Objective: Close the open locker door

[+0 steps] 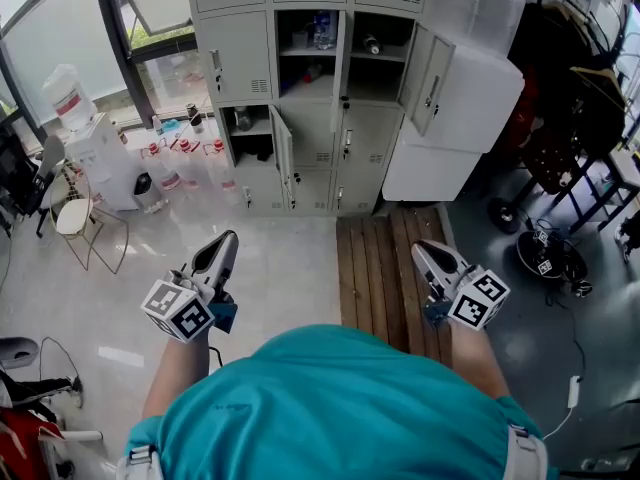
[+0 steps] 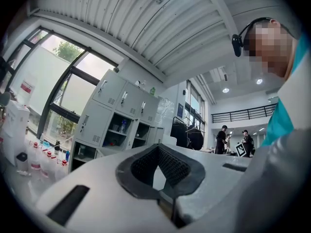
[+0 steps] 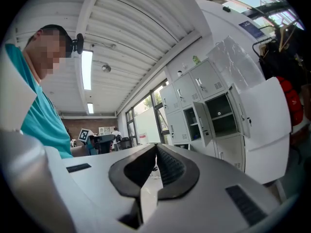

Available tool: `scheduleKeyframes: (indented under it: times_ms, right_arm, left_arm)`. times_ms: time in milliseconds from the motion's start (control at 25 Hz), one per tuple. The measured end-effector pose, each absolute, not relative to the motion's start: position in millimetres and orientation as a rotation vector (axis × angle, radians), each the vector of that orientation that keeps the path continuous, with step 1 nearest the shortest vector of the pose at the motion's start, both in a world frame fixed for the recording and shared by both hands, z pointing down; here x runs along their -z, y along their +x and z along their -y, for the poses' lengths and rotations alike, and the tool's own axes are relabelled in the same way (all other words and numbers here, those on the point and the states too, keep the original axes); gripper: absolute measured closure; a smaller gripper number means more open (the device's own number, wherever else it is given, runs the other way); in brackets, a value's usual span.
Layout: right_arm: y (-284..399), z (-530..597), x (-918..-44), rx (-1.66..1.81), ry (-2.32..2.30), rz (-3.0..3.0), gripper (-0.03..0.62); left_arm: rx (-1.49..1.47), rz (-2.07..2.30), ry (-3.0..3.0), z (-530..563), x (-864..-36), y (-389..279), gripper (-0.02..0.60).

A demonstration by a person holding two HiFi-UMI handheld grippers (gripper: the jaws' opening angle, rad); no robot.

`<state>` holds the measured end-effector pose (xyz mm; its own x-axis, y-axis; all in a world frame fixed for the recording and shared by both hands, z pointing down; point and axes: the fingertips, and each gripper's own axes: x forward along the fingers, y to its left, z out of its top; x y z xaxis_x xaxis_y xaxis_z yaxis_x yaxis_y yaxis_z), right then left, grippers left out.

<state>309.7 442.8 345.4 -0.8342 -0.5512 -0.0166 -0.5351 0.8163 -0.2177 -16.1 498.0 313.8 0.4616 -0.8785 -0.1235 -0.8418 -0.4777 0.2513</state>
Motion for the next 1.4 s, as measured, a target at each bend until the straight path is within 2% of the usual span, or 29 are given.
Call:
scheduleKeyframes:
  times_ms: [320, 760, 960, 1240, 1400]
  right_arm:
    - [360.7, -438.5, -363.5, 0.324, -0.793, -2.934, 0.591]
    - [331.9, -399.2, -375.5, 0.359, -0.721, -2.955, 0.591]
    - [287.3, -354.2, -378.4, 0.337, -0.753, -2.974, 0.591]
    - [179.2, -248.5, -373.6, 0.288, -0.863, -2.915, 0.591]
    - [120.3, -181.9, -352.0, 0.273, -0.887, -2.887, 0.591]
  left_arm:
    - [0.27, 1.518, 2.536, -494.3, -324.5, 52.8, 0.577]
    - [0.256, 1.536, 2.508, -460.7, -334.0, 36.8, 0.578]
    - [0.27, 1.497, 2.517, -410.0, -348.3, -9.6, 0.577]
    - [0.32, 1.414, 2.579, -297.3, -360.1, -128.9, 0.577]
    - [0.3, 1.349, 2.649, -220.5, -339.6, -190.7, 0.577]
